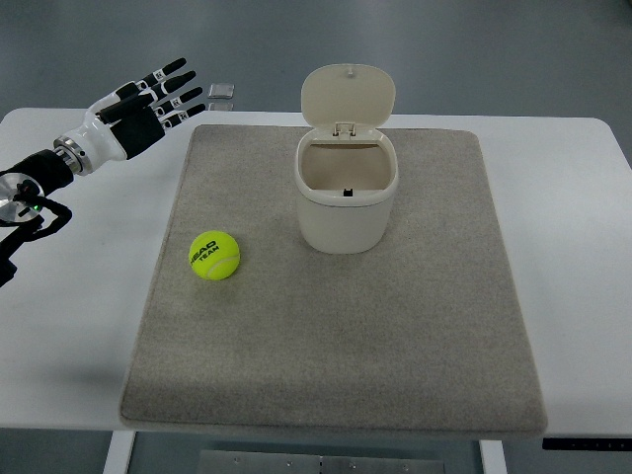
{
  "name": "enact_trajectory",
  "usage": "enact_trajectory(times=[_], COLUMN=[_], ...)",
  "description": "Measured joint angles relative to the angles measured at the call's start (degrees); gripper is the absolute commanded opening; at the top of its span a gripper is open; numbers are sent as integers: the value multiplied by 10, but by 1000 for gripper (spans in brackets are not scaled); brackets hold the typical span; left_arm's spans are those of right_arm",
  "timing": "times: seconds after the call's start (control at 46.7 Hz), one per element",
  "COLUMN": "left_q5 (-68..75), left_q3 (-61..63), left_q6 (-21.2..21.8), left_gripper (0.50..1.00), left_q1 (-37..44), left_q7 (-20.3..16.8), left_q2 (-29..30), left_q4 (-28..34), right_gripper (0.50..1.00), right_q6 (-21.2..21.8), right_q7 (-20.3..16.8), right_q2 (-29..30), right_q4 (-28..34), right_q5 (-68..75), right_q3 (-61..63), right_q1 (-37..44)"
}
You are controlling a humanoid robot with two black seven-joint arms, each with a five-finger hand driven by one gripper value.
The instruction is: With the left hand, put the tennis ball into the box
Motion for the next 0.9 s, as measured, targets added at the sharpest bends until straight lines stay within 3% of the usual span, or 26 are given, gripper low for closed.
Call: enact_trajectory(times=[0.428,0.685,0.899], left_q5=[3,12,145], left_q3=[10,10,10], left_q6=[1,-6,-7], left_gripper=[994,994,992], left_q1=[-1,-10,-40], left_q7=[-1,-8,-14], left_q2=[1,-2,8], left_q4=[3,47,50], right_gripper=[903,903,903], right_q6=[0,0,0], right_q7=[0,0,0], right_q2=[0,0,0], right_q4=[0,0,0], right_q5=[0,0,0], right_q3=[0,0,0], right_q1=[0,0,0])
